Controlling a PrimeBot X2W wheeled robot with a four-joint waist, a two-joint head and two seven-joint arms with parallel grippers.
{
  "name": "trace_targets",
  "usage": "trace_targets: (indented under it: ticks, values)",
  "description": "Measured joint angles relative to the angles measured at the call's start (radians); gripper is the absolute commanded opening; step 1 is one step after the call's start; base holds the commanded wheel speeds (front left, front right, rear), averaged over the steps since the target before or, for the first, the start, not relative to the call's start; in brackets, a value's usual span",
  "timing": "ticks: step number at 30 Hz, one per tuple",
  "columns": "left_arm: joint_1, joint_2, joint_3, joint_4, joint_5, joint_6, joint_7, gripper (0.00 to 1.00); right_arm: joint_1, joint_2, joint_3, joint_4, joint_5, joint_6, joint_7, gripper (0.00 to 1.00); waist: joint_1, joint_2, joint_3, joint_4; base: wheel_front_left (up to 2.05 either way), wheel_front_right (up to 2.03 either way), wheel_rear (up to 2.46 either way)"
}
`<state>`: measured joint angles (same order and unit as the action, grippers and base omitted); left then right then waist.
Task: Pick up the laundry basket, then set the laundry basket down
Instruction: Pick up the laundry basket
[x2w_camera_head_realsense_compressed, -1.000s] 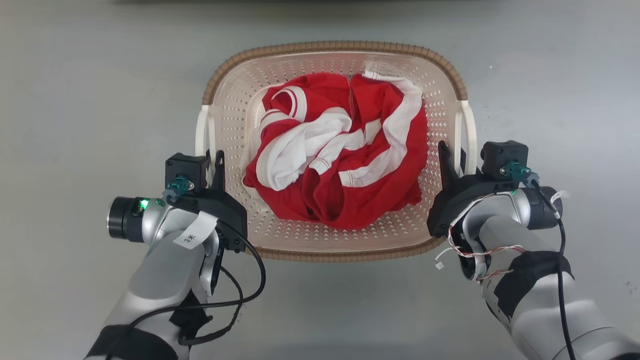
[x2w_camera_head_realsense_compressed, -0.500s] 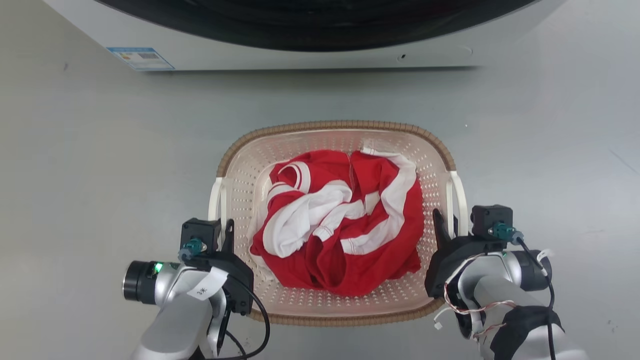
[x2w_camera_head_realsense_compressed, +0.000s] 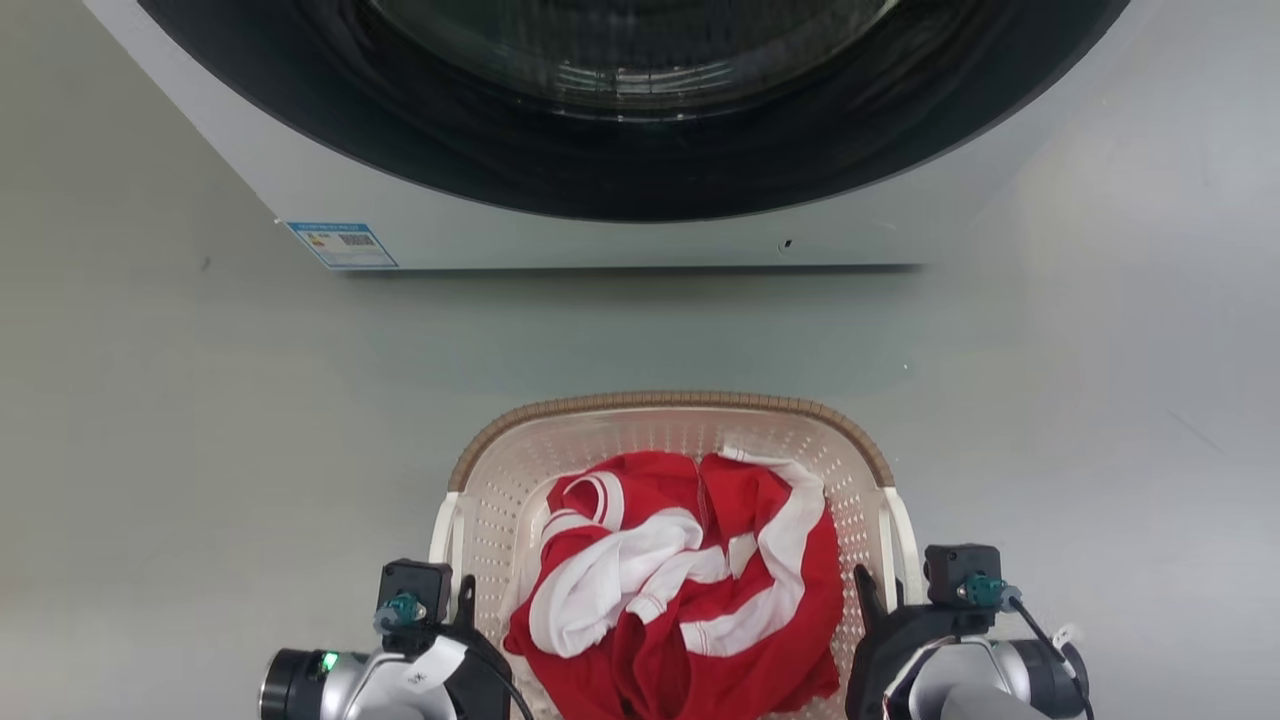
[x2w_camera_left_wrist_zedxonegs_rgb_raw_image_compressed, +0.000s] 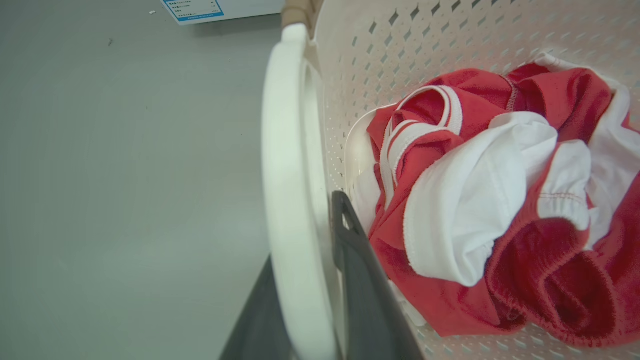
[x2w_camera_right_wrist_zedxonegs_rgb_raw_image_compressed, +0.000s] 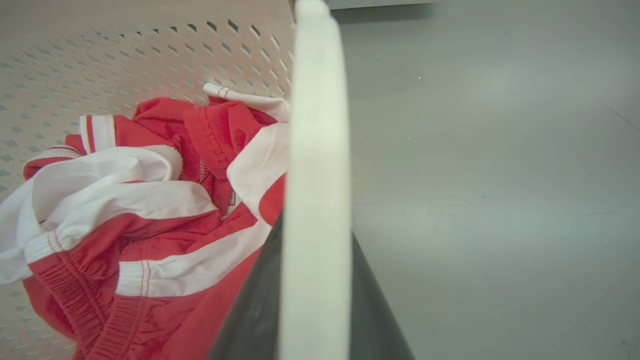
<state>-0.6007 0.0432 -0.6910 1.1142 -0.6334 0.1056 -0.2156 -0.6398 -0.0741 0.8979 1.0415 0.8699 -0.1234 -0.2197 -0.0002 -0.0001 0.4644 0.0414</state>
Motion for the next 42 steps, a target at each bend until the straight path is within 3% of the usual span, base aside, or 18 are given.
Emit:
trace_targets:
  ticks: [25, 42]
  values:
    - [0.231, 0.009, -0.098, 0.007, -0.092, 0.002, 0.084, 0.00, 0.231, 0.000, 0.117, -0.027, 0.132, -0.010, 0.107, 0.00, 0.0001, -0.0001, -0.300, 0.010, 0.00, 0.00, 0.00]
    - [0.286, 0.009, -0.143, 0.012, -0.121, 0.006, 0.170, 0.00, 0.295, 0.002, 0.162, -0.014, 0.198, -0.013, 0.188, 0.00, 0.0002, 0.0000, -0.370, 0.010, 0.00, 0.00, 0.00]
